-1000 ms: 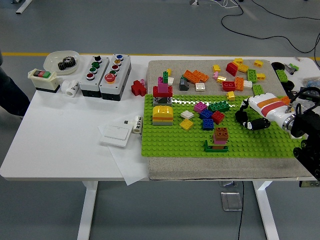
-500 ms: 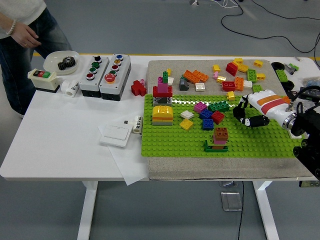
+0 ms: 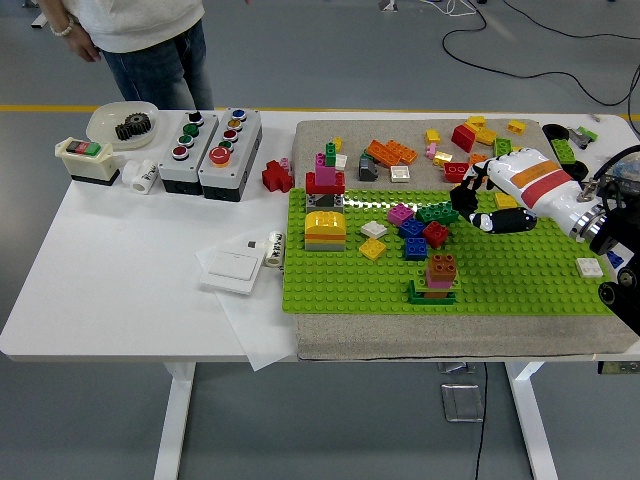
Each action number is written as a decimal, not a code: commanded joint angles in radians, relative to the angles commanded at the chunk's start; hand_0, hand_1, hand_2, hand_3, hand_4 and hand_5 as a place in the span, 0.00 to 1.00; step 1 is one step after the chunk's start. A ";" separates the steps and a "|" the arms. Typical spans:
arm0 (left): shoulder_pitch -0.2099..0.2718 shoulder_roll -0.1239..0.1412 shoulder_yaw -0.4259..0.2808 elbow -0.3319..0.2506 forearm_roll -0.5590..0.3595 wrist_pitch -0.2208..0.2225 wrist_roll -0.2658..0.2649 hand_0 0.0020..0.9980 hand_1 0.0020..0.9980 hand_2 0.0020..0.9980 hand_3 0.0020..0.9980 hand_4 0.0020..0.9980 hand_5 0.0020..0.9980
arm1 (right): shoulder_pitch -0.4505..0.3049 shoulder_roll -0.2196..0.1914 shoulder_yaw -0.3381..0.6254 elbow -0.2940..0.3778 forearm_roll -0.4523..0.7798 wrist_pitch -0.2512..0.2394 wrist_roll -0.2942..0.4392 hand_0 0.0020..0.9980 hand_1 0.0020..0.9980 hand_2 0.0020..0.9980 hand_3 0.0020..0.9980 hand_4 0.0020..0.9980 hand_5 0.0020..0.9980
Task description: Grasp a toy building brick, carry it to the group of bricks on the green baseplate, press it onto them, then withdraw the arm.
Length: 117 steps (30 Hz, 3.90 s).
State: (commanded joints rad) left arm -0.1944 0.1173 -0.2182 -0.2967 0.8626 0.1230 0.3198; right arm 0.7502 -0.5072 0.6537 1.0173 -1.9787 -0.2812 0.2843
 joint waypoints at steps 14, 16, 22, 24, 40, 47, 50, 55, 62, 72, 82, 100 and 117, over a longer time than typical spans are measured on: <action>0.011 0.002 -0.003 0.003 0.009 -0.004 0.004 0.50 0.59 0.64 0.58 0.61 0.68 | -0.098 -0.111 0.033 0.406 -0.159 0.141 -0.205 0.38 0.44 0.50 0.51 0.63 0.40; 0.011 0.002 -0.003 0.004 0.010 -0.004 0.005 0.50 0.59 0.64 0.58 0.61 0.68 | -0.112 -0.121 0.041 0.454 -0.190 0.158 -0.235 0.38 0.44 0.50 0.51 0.63 0.40; 0.012 0.004 -0.002 0.004 0.010 -0.004 0.005 0.49 0.59 0.64 0.58 0.61 0.68 | -0.140 -0.141 0.059 0.536 -0.238 0.204 -0.278 0.37 0.44 0.50 0.51 0.63 0.40; 0.011 0.004 -0.002 0.004 0.012 -0.004 0.005 0.49 0.59 0.64 0.58 0.61 0.68 | -0.147 -0.148 0.065 0.557 -0.245 0.220 -0.285 0.38 0.44 0.51 0.51 0.64 0.40; 0.005 0.005 0.002 0.005 0.008 -0.004 0.002 0.49 0.59 0.64 0.58 0.60 0.68 | -0.155 -0.164 0.045 0.586 -0.222 0.281 -0.299 0.38 0.44 0.51 0.51 0.66 0.42; 0.002 0.005 0.004 0.005 0.005 -0.003 0.001 0.49 0.58 0.64 0.58 0.61 0.68 | -0.151 -0.155 0.031 0.581 -0.218 0.293 -0.295 0.37 0.44 0.51 0.52 0.67 0.45; 0.001 0.005 0.005 0.005 0.004 -0.003 0.001 0.49 0.58 0.64 0.58 0.61 0.68 | -0.148 -0.150 0.028 0.576 -0.217 0.293 -0.296 0.37 0.44 0.51 0.52 0.67 0.45; 0.000 0.005 0.007 0.005 0.003 -0.003 0.001 0.49 0.58 0.64 0.58 0.61 0.68 | -0.142 -0.143 0.024 0.566 -0.215 0.291 -0.296 0.37 0.44 0.52 0.52 0.68 0.45; -0.001 0.005 0.009 0.005 0.001 -0.002 0.000 0.49 0.58 0.64 0.58 0.61 0.68 | -0.139 -0.135 0.019 0.555 -0.218 0.291 -0.297 0.37 0.44 0.52 0.52 0.69 0.46; -0.003 0.006 0.012 0.005 -0.001 -0.002 -0.001 0.49 0.58 0.64 0.58 0.61 0.68 | -0.138 -0.134 0.020 0.544 -0.232 0.292 -0.297 0.35 0.44 0.52 0.52 0.70 0.46; -0.003 0.005 0.013 0.005 -0.005 0.000 -0.002 0.49 0.58 0.64 0.58 0.61 0.68 | -0.143 -0.140 0.025 0.547 -0.239 0.295 -0.297 0.34 0.44 0.52 0.52 0.70 0.46; -0.004 0.005 0.013 0.004 -0.003 -0.001 -0.002 0.49 0.58 0.64 0.58 0.61 0.67 | -0.148 -0.148 0.043 0.569 -0.241 0.285 -0.290 0.34 0.44 0.52 0.52 0.71 0.46; -0.002 0.004 0.009 0.006 0.002 -0.002 -0.001 0.49 0.58 0.64 0.58 0.61 0.67 | -0.135 -0.149 0.027 0.545 -0.273 0.288 -0.276 0.33 0.44 0.52 0.52 0.71 0.46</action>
State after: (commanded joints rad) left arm -0.1967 0.1216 -0.2089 -0.2910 0.8648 0.1206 0.3185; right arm 0.6155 -0.6564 0.6812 1.5621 -2.2515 0.0072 0.0085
